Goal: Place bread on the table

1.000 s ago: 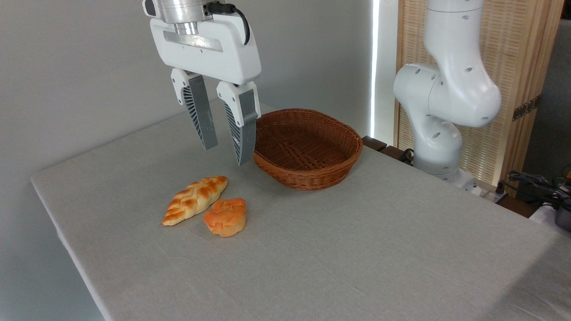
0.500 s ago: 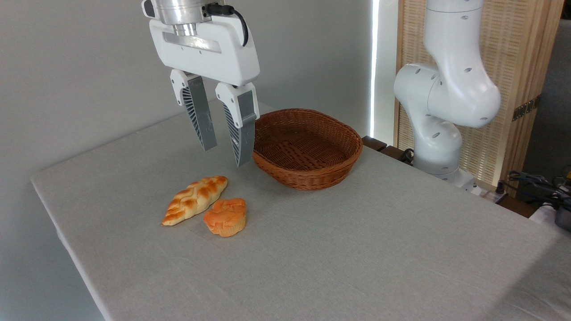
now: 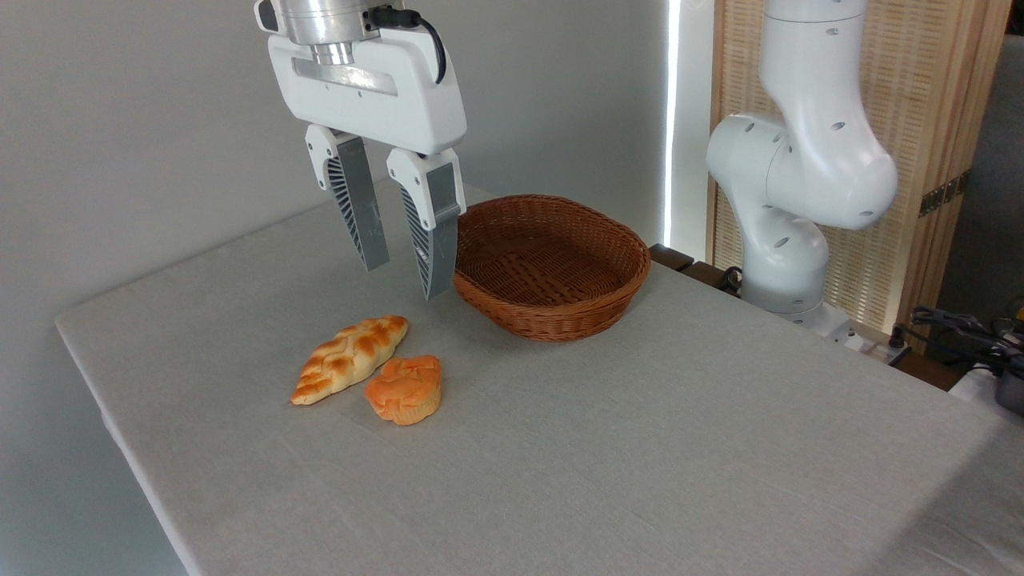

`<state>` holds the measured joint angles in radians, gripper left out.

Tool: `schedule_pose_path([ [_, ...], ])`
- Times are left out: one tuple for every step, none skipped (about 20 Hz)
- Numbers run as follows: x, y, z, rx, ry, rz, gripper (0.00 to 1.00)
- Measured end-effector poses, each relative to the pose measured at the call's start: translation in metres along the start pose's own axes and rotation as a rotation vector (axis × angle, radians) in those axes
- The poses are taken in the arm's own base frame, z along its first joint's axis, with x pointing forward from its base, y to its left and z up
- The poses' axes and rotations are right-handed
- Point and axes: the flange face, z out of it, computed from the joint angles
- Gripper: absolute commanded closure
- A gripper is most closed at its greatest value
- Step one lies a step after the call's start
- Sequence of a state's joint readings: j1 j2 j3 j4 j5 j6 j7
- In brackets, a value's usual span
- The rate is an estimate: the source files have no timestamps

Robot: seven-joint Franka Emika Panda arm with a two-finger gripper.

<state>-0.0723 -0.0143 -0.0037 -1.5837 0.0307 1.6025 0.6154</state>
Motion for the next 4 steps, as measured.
schedule_pose_path([
  [0.0000,0.0000,0.0000,0.000,0.000,0.000,0.00],
  [0.0000,0.0000,0.0000,0.000,0.000,0.000,0.00],
  [0.0000,0.0000,0.0000,0.000,0.000,0.000,0.00],
  [0.0000,0.0001,0.0000,0.000,0.000,0.003,0.00],
])
